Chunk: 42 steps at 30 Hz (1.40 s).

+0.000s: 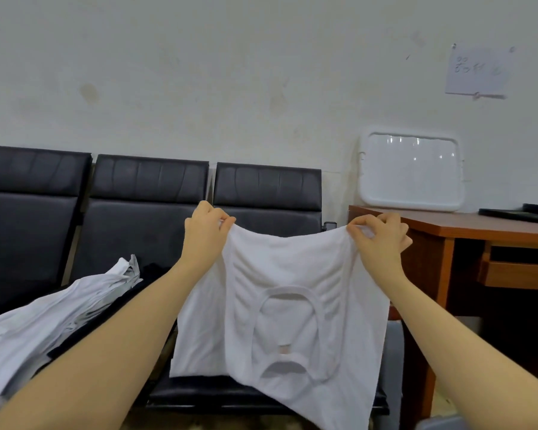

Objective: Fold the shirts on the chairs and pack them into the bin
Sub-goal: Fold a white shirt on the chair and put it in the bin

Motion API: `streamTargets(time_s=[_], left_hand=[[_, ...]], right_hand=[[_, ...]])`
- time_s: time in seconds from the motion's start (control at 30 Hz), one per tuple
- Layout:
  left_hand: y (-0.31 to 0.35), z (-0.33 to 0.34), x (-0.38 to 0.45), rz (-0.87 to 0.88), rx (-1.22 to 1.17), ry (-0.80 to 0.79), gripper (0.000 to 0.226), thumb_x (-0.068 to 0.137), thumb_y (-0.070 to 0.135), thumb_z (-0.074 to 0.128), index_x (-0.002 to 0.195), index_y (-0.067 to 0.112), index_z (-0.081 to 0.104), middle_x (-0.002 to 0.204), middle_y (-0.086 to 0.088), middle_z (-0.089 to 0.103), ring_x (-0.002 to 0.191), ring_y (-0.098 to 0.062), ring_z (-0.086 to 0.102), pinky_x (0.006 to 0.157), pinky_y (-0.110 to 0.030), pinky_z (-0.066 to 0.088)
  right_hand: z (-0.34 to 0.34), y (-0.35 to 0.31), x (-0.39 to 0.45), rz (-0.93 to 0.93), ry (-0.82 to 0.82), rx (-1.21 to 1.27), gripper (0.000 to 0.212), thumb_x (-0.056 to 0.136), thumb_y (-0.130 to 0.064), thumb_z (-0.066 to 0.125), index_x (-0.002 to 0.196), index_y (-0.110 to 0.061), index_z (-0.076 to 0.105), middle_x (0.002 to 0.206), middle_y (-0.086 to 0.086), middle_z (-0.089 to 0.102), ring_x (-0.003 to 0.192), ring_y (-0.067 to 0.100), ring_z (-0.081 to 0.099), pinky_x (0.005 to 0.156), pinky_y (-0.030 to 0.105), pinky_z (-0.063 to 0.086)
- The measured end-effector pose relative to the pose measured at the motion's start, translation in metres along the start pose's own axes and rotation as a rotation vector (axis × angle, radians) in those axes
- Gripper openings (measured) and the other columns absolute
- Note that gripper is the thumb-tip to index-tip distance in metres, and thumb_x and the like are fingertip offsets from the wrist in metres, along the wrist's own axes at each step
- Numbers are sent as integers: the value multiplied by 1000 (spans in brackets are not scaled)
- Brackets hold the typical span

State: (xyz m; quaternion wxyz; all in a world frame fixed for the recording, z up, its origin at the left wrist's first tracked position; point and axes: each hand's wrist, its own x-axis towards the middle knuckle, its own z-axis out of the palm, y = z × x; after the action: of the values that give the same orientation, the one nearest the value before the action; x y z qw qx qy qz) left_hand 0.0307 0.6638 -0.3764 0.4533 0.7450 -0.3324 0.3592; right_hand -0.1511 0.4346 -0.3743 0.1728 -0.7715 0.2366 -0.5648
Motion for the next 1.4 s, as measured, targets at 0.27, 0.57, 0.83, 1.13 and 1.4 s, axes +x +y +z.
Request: streamTargets(time_s=[0.27,0.57,0.83,1.13,1.4], left_hand=[[37,-31,21,65,30,156,23,93,24,58,92,3,67,95,0,47,82,-16,51,66,-28,39],[28,-34,30,103,74,175,22,92,22,59,92,2,67,94,-6,49,79,-21,52,66,-31,41],[-50,23,-16,-49,123,-31,23,92,27,59,93,7,69,94,-1,45,84,-18,48,74,-30,38],[-165,99,-88,-152,396,-773,31,97,9,43,125,13,54,112,-7,41,101,-24,42,87,-31,40],[-217,141,-119,-244,208,-786,24,98,7,42,116,11,58,109,-3,44,98,-17,46,89,-23,35]], right_hand=[[-36,-40,19,-78,152,72,6,88,-23,65,88,-20,70,99,1,36,95,18,30,85,30,18],[-29,-38,25,-103,177,68,5,87,-22,66,87,-20,70,97,0,36,93,16,29,82,28,15],[38,21,-12,4,-123,-89,10,91,-28,61,91,-23,70,103,0,37,101,22,33,85,31,19],[132,124,-64,93,-536,-393,14,89,-36,60,98,-28,68,105,-3,31,107,24,33,93,34,20],[188,172,-97,216,-640,-380,15,95,-27,53,99,-24,67,103,-3,35,103,23,34,83,30,18]])
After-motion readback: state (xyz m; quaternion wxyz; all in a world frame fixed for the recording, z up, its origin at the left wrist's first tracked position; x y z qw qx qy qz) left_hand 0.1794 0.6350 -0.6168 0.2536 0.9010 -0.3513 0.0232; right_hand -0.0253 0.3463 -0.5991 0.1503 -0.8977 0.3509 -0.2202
